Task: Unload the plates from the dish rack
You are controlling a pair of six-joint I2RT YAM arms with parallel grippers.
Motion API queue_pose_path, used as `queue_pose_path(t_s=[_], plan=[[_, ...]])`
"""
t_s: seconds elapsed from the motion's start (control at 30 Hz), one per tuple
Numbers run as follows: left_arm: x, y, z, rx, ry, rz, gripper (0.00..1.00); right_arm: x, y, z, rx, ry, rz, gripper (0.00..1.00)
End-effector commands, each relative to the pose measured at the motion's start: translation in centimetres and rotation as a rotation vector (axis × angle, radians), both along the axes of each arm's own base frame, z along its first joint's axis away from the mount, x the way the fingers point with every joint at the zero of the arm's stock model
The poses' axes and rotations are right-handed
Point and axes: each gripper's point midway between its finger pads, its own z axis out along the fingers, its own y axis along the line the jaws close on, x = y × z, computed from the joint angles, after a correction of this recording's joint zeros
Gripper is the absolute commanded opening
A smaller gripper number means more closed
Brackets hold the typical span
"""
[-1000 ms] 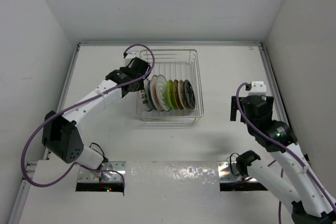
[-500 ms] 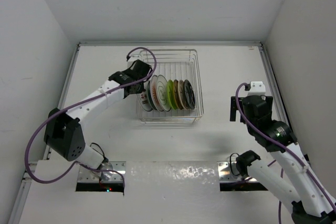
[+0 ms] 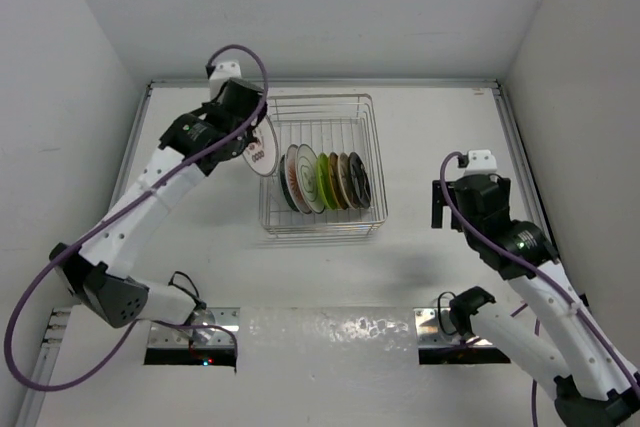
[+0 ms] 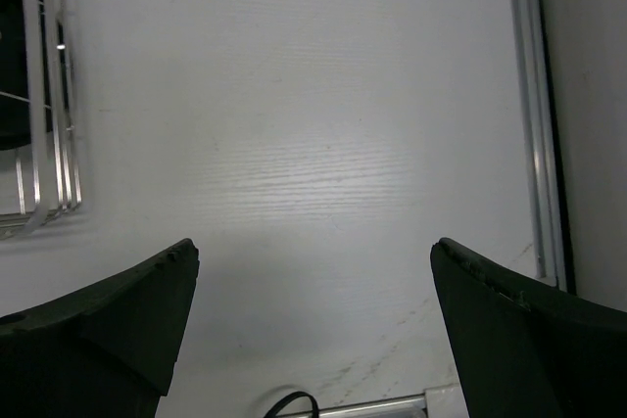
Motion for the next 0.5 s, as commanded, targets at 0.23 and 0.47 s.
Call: queue_pose_path(t_s=[0.23, 0.47], plan=[[-3.0, -1.4, 13.6, -0.331, -0.455, -0.181, 0.0, 5.1, 15.3, 7.0, 0.641, -0.16, 0.434, 0.99], [-8.2, -8.9, 17.2, -0.737, -0.618, -0.632, 0.0, 6.5, 22.2, 13.1, 1.012, -0.261, 0.675, 0.99]])
